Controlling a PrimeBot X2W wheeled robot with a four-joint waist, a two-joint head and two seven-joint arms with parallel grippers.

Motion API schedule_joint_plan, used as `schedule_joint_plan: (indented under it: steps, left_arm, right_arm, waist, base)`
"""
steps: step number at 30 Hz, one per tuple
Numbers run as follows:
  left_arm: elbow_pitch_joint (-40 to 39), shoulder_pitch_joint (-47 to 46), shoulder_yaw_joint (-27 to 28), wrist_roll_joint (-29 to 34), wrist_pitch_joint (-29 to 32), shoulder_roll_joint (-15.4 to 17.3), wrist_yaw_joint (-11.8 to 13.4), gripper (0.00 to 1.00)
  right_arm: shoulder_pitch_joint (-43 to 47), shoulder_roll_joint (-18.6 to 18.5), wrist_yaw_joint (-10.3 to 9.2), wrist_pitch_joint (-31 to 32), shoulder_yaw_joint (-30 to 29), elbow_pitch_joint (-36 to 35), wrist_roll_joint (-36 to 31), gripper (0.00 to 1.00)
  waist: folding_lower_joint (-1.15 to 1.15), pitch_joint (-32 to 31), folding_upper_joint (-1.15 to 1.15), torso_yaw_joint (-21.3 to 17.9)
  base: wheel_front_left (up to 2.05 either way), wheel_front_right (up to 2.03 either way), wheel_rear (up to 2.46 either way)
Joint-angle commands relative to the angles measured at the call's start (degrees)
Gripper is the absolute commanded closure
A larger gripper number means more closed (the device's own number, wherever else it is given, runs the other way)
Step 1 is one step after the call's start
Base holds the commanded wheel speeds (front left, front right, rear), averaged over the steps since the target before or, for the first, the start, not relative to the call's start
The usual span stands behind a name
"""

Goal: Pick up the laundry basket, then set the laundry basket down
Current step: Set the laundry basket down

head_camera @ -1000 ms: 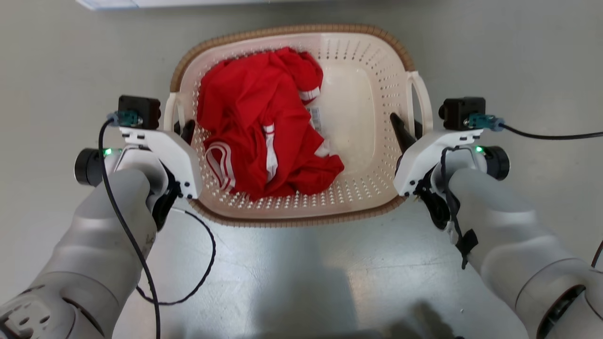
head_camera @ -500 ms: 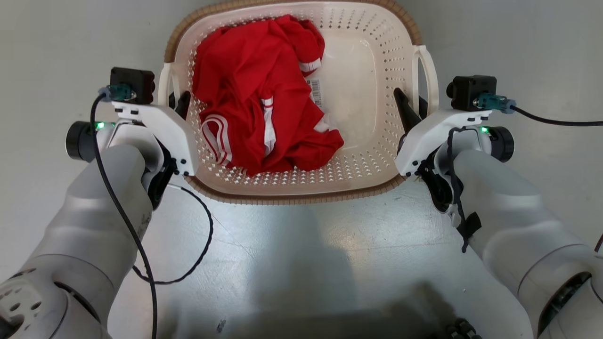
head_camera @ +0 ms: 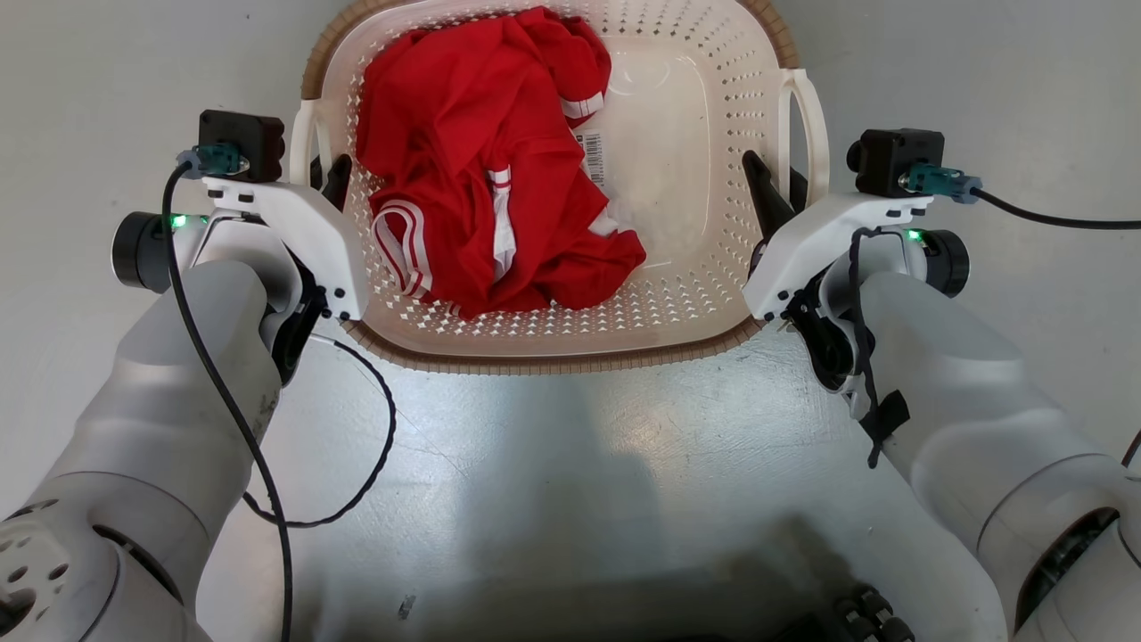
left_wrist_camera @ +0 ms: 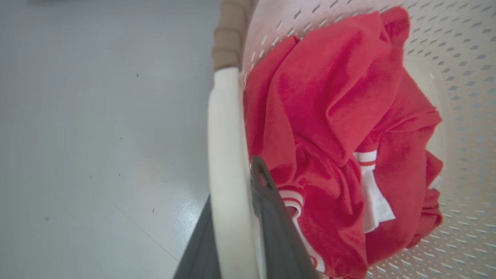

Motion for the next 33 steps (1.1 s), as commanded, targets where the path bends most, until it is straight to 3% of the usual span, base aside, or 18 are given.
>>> schedule_joint_plan:
  steps: [1,19,20,21,22,23,33]
  left_arm:
    - [0.2,-1.5,0.1,1.1,-1.1,2.1,0.6,1.0]
    - [0.2,-2.9,-0.4,1.6,-1.2,2.5,1.5,1.0]
    - [0.2,-2.9,-0.4,1.5,-1.1,2.5,1.4,1.0]
    - [0.2,-2.8,-0.5,1.5,-0.9,2.5,1.3,0.79]
    - [0.2,-2.8,-0.5,1.5,-0.3,2.5,1.3,0.61]
    - [0.2,-2.8,-0.6,1.4,0.0,2.5,1.2,0.0]
    - [0.2,-2.1,-0.6,1.1,0.6,2.7,0.9,0.0]
  right_arm:
    - [1.7,1.4,1.02,-0.2,0.8,-1.3,0.1,1.0]
    - [1.2,1.5,1.02,-0.3,-0.8,-3.3,-0.6,1.0]
    - [1.3,1.5,1.02,-0.3,-0.8,-3.2,-0.5,0.89]
    - [1.2,1.5,1.02,-0.3,-0.9,-3.0,-0.5,0.35]
    - [1.2,1.5,1.02,-0.3,-1.0,-2.8,-0.6,0.0]
    - [1.1,1.5,1.02,-0.3,-1.2,-2.5,-0.5,0.0]
    - [1.3,1.5,1.02,-0.3,-1.4,-1.0,-0.1,0.0]
  waist:
    - [0.0,0.1,0.0,-0.1]
    - [0.0,2.3,0.0,-0.2]
    - [0.0,2.4,0.0,-0.2]
    - [0.0,2.4,0.0,-0.3]
    - [0.0,2.4,0.0,-0.3]
    - [0.0,2.4,0.0,-0.3]
    - [0.0,1.5,0.0,-0.4]
  base:
    - [0.0,0.0,0.0]
    - [0.0,0.0,0.0]
    - [0.0,0.0,0.0]
    - [0.0,0.0,0.0]
    - [0.0,0.0,0.0]
    - [0.0,0.0,0.0]
    - [0.0,0.0,0.0]
